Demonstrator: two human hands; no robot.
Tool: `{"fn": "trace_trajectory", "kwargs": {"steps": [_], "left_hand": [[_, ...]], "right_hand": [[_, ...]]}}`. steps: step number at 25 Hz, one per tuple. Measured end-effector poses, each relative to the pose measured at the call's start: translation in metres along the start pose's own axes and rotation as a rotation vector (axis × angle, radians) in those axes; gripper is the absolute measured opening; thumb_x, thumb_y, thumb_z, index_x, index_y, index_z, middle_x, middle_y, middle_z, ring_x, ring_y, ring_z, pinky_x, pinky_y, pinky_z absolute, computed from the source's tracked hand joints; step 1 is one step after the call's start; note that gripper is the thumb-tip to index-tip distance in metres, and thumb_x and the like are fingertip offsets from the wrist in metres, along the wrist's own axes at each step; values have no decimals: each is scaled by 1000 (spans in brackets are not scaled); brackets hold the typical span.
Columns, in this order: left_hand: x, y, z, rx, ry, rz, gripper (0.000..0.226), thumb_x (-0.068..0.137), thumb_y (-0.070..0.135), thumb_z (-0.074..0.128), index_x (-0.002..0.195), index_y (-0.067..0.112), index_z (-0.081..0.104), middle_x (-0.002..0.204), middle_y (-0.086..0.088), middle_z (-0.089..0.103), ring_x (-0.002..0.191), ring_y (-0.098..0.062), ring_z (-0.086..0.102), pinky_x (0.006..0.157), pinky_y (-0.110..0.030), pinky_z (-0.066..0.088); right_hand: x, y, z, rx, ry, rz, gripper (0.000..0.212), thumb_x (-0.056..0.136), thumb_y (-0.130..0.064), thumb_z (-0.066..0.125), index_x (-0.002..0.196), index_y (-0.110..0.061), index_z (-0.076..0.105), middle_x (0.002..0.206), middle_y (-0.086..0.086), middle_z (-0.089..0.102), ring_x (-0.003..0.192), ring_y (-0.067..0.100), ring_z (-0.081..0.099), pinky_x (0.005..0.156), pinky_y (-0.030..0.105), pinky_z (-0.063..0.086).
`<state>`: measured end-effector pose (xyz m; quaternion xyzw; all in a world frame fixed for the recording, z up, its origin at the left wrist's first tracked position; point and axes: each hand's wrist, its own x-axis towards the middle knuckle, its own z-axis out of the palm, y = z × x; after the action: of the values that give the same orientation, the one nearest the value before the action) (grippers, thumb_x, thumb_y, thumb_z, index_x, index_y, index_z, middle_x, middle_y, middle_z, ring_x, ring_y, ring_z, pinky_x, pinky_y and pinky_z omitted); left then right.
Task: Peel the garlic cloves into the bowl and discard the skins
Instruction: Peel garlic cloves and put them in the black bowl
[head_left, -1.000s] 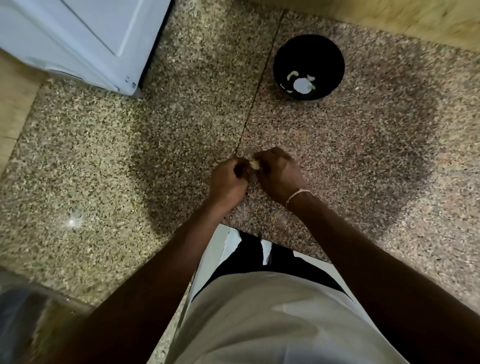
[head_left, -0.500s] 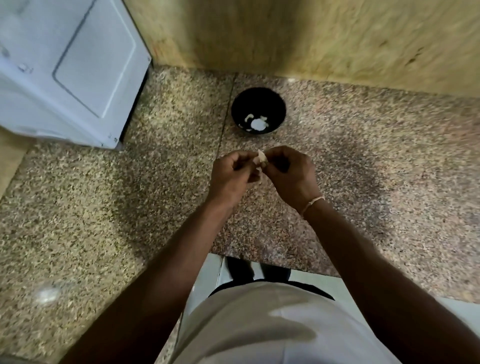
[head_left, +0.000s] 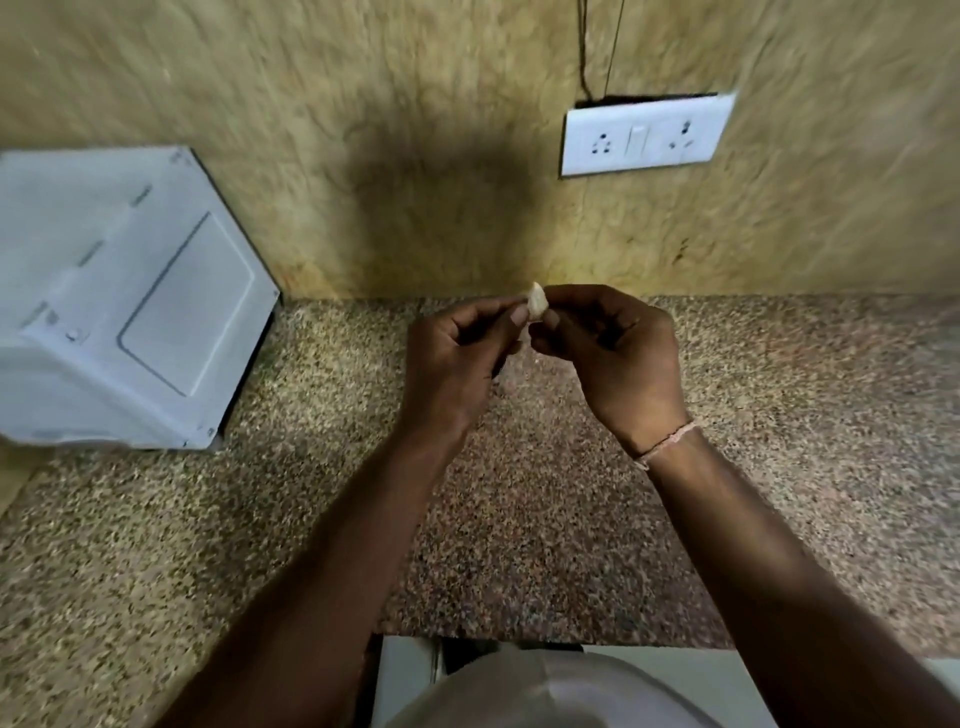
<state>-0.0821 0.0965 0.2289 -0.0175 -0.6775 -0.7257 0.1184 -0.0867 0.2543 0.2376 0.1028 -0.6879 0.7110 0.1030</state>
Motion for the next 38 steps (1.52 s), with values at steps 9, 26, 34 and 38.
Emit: {"fn": "trace_trajectory", "kwargs": {"steps": [9, 26, 34, 38], "left_hand": [[11, 42, 13, 48, -23, 211, 14, 94, 12, 78, 107, 10, 82, 99, -3, 81, 96, -20, 78, 86, -32, 62], [26, 51, 9, 185, -35, 298, 14, 93, 9, 78, 107, 6, 81, 101, -2, 81, 97, -16, 78, 85, -35, 64], [21, 57, 12, 286, -2, 300, 16, 90, 13, 81, 105, 7, 82, 98, 1, 81, 91, -7, 77, 80, -23, 61], [18, 58, 13, 294, -10, 283, 14, 90, 12, 82, 104, 7, 82, 95, 2, 80, 88, -6, 77, 78, -21, 60]], "right_hand": [[14, -43, -9, 44, 51, -120, 14, 94, 8, 68, 106, 9, 73, 91, 20, 77, 81, 31, 77, 78, 39, 64], [29, -35, -9, 10, 19, -167, 22, 90, -4, 77, 113, -2, 76, 98, 7, 80, 91, 24, 78, 84, 41, 63], [27, -33, -10, 10, 8, -177, 21, 88, -3, 79, 109, -6, 78, 97, 3, 80, 91, 19, 78, 82, 31, 62], [24, -33, -12, 12, 7, -153, 21, 88, -2, 78, 110, -3, 78, 97, 4, 80, 93, 20, 78, 83, 30, 62]]}}
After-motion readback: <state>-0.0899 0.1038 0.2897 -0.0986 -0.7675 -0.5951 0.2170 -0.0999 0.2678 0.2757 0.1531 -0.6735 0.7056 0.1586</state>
